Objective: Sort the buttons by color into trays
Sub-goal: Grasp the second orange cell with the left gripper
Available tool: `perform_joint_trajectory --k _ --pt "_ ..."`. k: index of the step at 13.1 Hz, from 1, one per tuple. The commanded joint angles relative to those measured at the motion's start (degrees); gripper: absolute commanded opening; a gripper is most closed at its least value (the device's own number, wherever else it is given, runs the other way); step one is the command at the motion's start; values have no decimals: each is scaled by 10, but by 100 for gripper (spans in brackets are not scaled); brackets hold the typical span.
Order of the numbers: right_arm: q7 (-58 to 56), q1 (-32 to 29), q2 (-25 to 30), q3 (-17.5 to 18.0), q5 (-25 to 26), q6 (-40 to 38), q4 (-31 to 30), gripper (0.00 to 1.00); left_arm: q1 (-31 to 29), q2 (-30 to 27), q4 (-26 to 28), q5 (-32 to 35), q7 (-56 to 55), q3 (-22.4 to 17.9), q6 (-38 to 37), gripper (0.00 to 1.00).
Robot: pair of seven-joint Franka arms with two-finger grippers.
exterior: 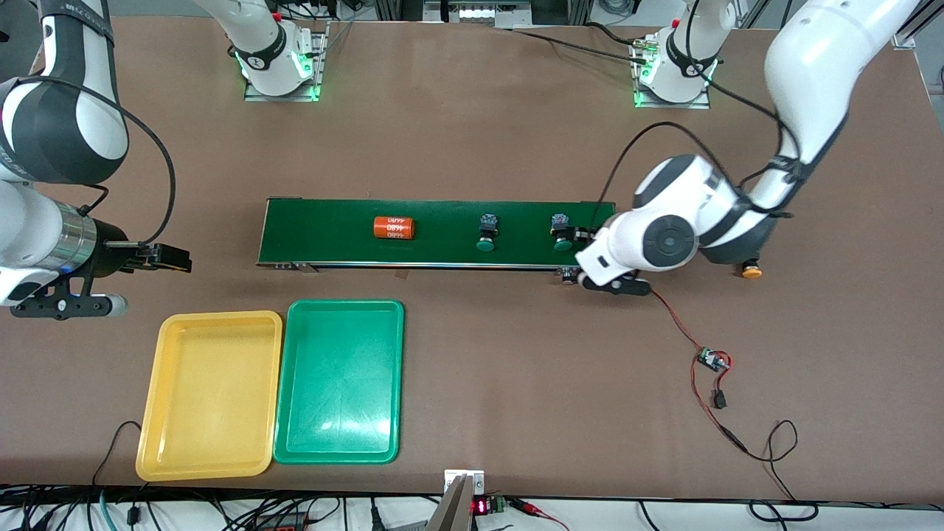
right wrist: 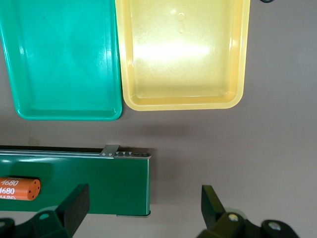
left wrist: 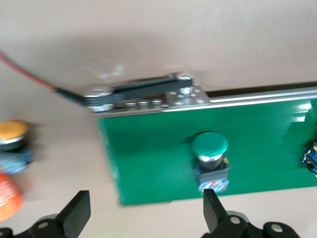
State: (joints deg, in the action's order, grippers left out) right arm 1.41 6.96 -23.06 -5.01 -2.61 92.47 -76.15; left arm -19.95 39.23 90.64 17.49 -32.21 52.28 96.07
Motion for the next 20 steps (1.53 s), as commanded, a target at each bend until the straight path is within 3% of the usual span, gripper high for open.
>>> perform_joint_trajectory --k 1,4,5,6,9,10,12,15,17,20 --pt "-7 -2 -1 2 -10 4 -1 100 -12 -5 -64 4 15 -12 -60 100" --pt "-7 -1 -1 2 -10 4 -1 100 -70 -8 -78 44 69 -12 -61 100" --pt "-7 -1 0 2 -10 4 -1 100 -69 -33 -75 40 105 -33 -53 100" --pt "-7 -2 0 2 -10 4 -1 100 -60 -50 -71 20 124 -67 -51 100" --pt "1 0 -1 3 -19 4 -2 100 21 -114 -32 -69 235 -230 -39 100" --pt "2 4 0 3 -37 11 -21 100 49 -142 14 -72 273 -288 -34 100" --pt "4 11 18 2 -37 29 -60 100 69 -195 131 -72 276 -339 31 100" --pt "4 22 84 2 -34 95 -179 100 94 -273 334 -72 280 -394 237 100" --pt "4 24 135 2 -33 160 -273 100 104 -290 397 -71 304 -421 307 100" --pt "7 35 208 2 -34 262 -414 100 110 -289 445 -73 315 -434 335 100"
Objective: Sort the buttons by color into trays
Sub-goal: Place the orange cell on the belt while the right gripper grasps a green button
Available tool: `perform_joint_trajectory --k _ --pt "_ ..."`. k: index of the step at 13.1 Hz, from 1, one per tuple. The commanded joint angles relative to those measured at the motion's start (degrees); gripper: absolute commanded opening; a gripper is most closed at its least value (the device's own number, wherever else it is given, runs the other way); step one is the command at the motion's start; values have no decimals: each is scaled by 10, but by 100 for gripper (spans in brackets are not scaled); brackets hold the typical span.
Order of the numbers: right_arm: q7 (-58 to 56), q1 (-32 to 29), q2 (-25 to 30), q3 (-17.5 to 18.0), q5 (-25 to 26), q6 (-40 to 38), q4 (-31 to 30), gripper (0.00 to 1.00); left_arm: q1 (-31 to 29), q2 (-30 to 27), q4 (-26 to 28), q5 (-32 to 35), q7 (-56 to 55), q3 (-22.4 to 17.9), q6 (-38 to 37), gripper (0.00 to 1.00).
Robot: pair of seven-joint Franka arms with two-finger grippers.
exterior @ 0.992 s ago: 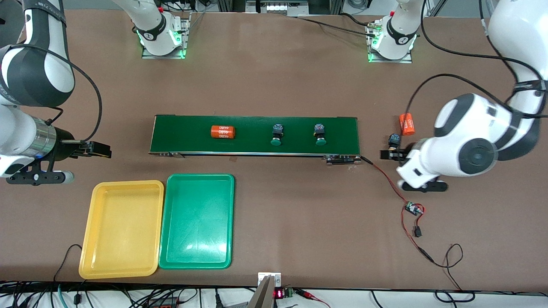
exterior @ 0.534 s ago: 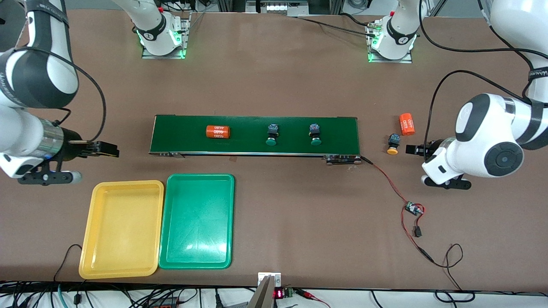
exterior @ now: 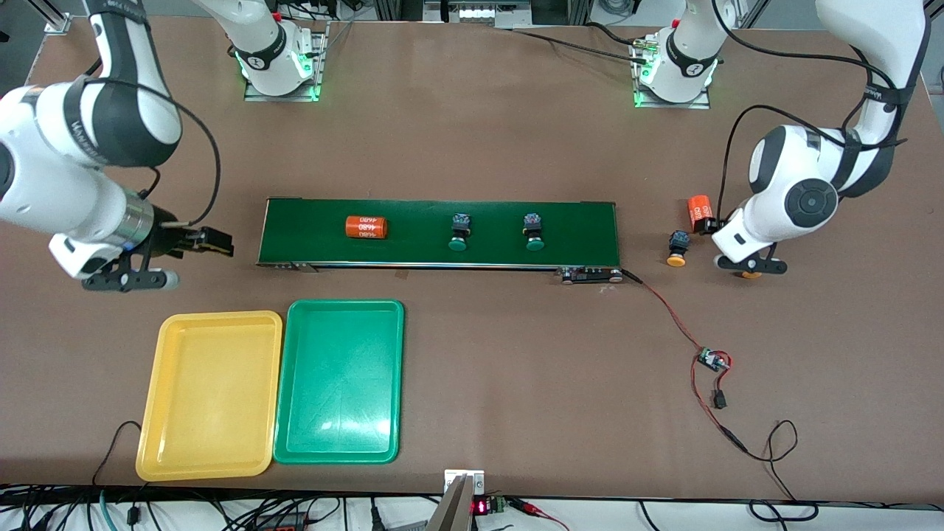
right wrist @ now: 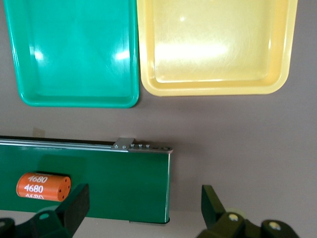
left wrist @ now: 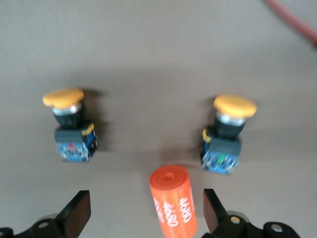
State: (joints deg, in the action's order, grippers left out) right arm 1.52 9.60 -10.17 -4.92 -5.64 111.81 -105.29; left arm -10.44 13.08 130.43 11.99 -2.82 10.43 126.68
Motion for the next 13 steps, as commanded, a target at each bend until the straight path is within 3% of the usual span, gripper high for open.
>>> perform_joint_trajectory --k 1,4,8,9,11,13 --pt "22 10 99 2 -3 102 -165 100 15 -27 74 -26 20 -16 63 100" --pt "119 59 111 6 -3 135 -197 100 15 -22 104 -100 18 -16 96 100" --pt "248 145 101 6 -2 176 -204 100 16 -1 106 -101 28 -18 106 99" --pt "290 165 95 6 0 186 -204 100 16 2 108 -101 28 -17 106 94" --pt "320 209 74 6 4 196 -201 100 16 14 108 -101 28 -18 107 66" --pt "321 240 54 5 4 199 -198 100 16 17 107 -101 28 -23 107 47"
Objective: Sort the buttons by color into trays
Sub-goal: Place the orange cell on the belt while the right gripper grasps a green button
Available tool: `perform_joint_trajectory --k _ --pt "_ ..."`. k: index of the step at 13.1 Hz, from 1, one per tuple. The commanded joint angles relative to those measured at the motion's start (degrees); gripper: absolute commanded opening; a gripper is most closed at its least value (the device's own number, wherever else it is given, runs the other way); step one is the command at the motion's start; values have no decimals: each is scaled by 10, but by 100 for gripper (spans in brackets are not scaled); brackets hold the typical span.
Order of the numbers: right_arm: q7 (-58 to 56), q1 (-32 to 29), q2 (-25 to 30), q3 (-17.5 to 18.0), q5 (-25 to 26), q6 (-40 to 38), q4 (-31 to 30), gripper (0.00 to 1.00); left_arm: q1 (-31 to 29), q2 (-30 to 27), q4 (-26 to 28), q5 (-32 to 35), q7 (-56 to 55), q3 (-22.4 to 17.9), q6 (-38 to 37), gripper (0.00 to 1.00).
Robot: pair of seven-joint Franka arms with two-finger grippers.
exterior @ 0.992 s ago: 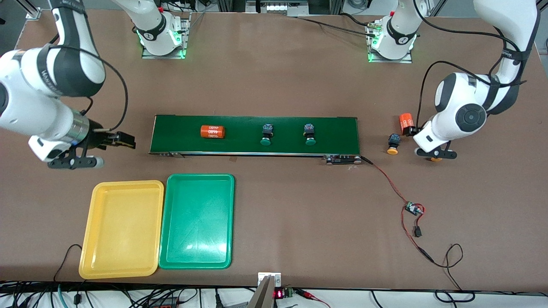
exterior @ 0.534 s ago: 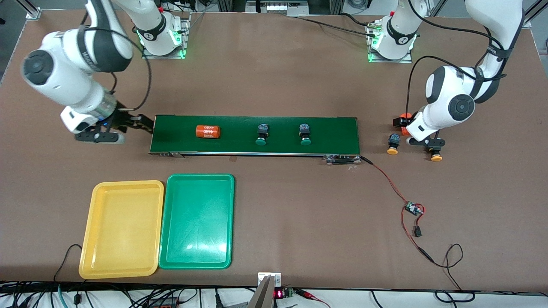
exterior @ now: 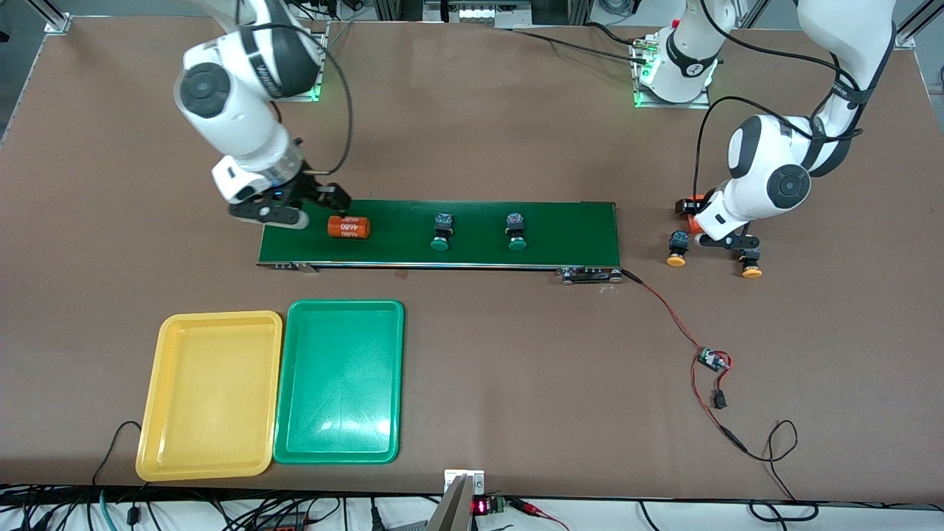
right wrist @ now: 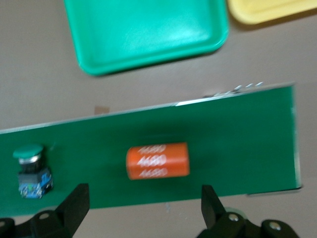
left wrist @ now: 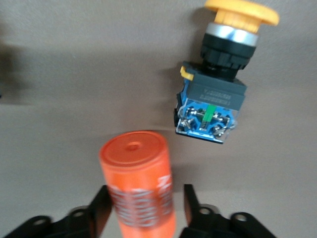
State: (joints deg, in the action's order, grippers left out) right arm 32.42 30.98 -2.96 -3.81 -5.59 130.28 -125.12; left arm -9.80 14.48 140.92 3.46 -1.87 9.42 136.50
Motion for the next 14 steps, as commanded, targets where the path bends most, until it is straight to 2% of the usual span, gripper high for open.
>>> perform_joint_trajectory --k 1,2,4,6,8,9,12,14 --pt "12 32 -23 -5 3 22 1 100 8 -2 1 -14 19 -14 3 41" --pt "12 33 -31 -5 3 28 6 100 7 -13 -1 -14 18 -14 -2 38" --pt "12 50 -46 -5 3 29 15 100 6 -39 -24 -14 16 -13 -65 37" --pt "11 63 -69 -5 7 37 32 100 6 -48 -82 -14 13 -12 -167 37" --pt "11 86 -94 -5 16 38 57 100 13 -47 -128 -14 8 -5 -204 37" --pt "12 90 -101 -6 16 38 65 100 20 -44 -143 -16 3 10 -204 37" --pt "19 91 -107 -5 16 38 68 100 39 -26 -188 -21 -72 95 -199 37" --pt "33 91 -113 -5 16 39 68 100 44 -15 -200 -21 -111 147 -187 37"
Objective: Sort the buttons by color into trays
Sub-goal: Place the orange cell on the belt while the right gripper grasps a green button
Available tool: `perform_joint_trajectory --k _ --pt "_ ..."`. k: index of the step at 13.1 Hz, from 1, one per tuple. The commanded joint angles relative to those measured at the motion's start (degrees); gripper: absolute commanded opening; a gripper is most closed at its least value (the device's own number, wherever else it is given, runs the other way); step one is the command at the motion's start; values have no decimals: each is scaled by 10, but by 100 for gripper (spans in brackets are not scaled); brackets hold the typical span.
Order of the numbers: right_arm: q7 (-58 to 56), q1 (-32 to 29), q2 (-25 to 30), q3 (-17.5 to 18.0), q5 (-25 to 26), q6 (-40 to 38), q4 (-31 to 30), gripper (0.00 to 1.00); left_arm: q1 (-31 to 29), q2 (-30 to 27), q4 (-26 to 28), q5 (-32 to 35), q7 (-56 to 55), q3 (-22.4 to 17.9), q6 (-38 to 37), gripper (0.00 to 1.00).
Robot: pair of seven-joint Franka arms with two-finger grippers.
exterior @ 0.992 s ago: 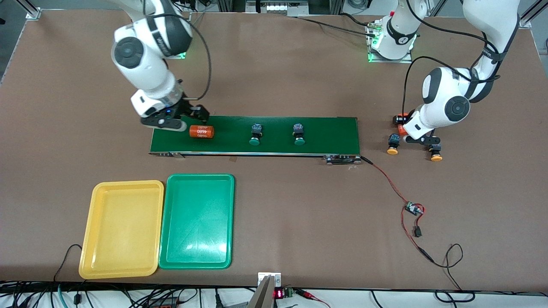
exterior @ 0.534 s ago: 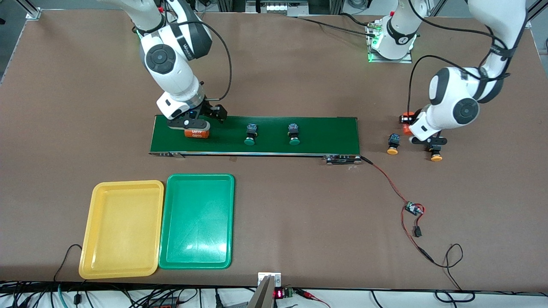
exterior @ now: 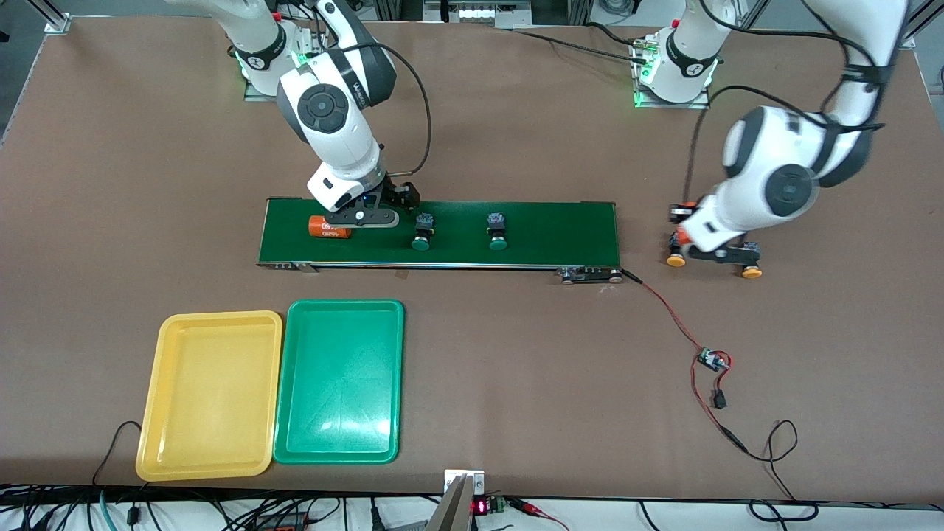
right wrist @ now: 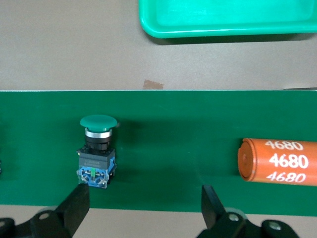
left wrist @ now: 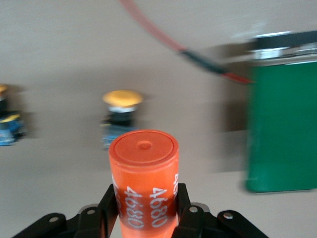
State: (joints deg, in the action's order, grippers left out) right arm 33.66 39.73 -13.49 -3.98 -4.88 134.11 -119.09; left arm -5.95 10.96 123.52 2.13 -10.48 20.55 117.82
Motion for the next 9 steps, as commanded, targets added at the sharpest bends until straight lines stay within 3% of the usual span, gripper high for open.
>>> perform_joint_trajectory --k 1,7,9 --pt "25 3 -12 -3 8 1 8 100 6 23 -26 -8 -17 61 19 38" --pt "27 -10 -37 -8 8 19 11 100 18 32 -26 -2 264 106 74 39" --pt "26 -18 -37 -9 8 17 11 100 34 53 -23 2 376 108 124 39"
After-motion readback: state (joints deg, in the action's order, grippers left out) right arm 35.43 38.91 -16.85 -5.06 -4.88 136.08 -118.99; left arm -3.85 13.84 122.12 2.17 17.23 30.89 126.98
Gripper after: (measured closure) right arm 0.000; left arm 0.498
